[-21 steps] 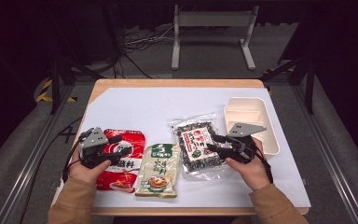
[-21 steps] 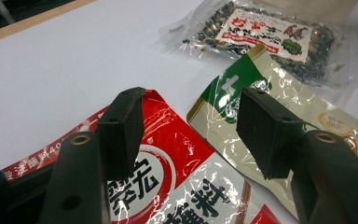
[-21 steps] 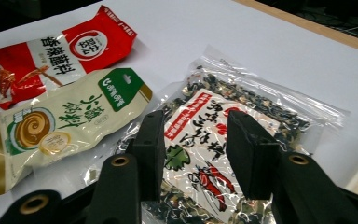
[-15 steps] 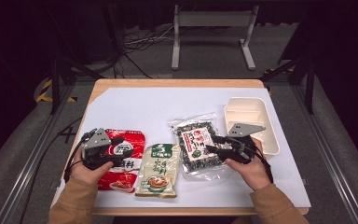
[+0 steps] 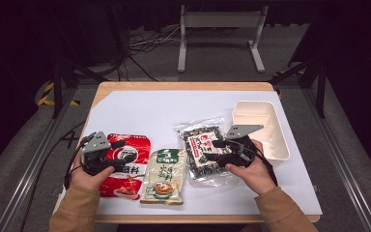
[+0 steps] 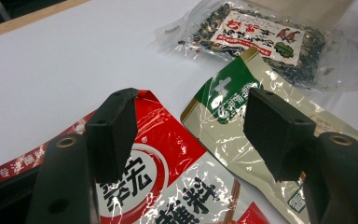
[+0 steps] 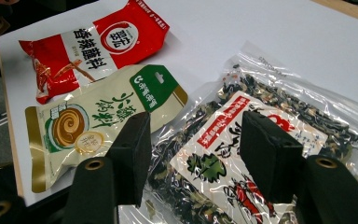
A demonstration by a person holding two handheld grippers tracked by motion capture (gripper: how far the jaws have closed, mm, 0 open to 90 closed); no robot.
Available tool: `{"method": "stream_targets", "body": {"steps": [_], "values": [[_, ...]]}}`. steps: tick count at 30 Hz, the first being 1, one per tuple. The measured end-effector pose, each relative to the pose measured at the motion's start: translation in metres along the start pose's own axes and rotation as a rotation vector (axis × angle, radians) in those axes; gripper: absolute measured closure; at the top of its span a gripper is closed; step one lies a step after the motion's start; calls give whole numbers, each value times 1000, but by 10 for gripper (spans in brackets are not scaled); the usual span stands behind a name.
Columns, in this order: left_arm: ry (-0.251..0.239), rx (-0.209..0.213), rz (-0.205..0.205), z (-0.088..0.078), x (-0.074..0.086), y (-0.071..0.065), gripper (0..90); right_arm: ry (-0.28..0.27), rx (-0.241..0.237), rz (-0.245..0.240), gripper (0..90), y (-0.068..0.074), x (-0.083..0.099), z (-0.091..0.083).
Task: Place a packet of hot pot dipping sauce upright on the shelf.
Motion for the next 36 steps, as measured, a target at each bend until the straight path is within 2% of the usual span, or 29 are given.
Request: {"method": "stream_targets", "body": {"steps": [4, 11, 14, 26, 31, 36], "values": [[7, -2, -2, 0, 1, 0, 337, 2, -4, -14, 425, 2, -5, 3], [9, -3, -40, 0, 3, 2, 308, 36, -29, -57, 419, 9, -14, 16], [10, -17, -33, -1, 3, 4, 301, 56, -37, -72, 403, 10, -18, 25], [20, -36, -31, 1, 7, 7, 268, 80, -70, -59, 378, 9, -30, 46], [25, -39, -33, 3, 8, 7, 263, 115, -110, -43, 378, 12, -30, 58], [26, -39, -32, 3, 9, 8, 256, 143, -115, -37, 378, 10, -27, 69]]}}
Point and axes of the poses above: each handheld gripper's, and its own axes: z roughly forward along the jaws, x roughly out of its underside, y roughly to its left, the point moved 10 cm from there along z, roughly forward along the jaws, and after that the axes turned 8 degrees about -y, right-handed, at the moved point
